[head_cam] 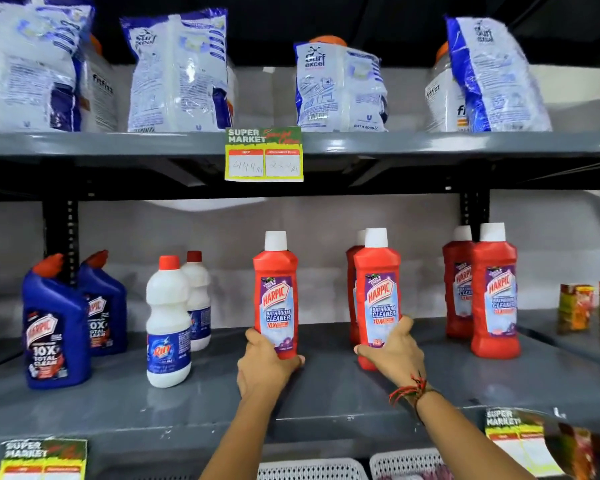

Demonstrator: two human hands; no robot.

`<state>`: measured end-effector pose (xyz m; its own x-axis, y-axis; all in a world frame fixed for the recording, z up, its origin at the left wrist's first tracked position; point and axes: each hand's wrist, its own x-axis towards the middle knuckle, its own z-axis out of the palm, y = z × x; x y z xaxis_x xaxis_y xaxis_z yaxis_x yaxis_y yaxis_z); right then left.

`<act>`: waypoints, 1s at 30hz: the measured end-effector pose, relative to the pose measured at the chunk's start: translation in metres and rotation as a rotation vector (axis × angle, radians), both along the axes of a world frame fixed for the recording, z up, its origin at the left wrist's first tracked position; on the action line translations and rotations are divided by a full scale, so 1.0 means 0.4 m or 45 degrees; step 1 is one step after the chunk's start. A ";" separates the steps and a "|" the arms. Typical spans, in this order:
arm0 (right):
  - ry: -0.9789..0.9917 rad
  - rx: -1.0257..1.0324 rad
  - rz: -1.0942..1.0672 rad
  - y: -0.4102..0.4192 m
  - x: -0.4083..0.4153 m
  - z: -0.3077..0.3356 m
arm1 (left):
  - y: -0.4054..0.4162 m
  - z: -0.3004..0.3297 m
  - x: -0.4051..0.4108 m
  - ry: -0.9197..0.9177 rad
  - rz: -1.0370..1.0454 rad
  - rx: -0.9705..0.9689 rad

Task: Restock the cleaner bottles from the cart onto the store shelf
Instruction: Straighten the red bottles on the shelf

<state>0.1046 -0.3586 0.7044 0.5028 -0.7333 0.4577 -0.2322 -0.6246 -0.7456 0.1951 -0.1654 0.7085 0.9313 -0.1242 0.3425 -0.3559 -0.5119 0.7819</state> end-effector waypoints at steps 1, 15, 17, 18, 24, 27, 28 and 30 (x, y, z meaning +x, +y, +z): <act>0.002 -0.005 0.010 0.000 0.001 -0.001 | -0.001 0.001 -0.001 -0.003 -0.015 0.009; -0.049 0.057 0.119 -0.002 -0.001 -0.011 | -0.002 0.001 -0.007 0.030 -0.132 -0.017; -0.092 0.128 0.162 0.002 -0.008 -0.005 | 0.004 0.004 -0.015 0.020 -0.136 -0.091; -0.113 0.166 0.193 0.003 -0.013 0.000 | 0.009 0.007 -0.021 -0.036 -0.110 -0.120; -0.152 0.080 0.154 -0.027 -0.113 0.030 | -0.028 0.051 -0.124 -0.643 -0.109 -0.236; -0.285 -0.067 -0.015 -0.064 -0.186 0.048 | -0.127 0.083 -0.215 -0.721 -0.351 -0.282; -0.328 -0.118 -0.070 -0.079 -0.208 0.056 | -0.162 0.091 -0.248 -0.715 -0.421 -0.292; -0.365 -0.198 -0.197 -0.122 -0.249 0.069 | -0.233 0.090 -0.309 -0.701 -0.564 -0.280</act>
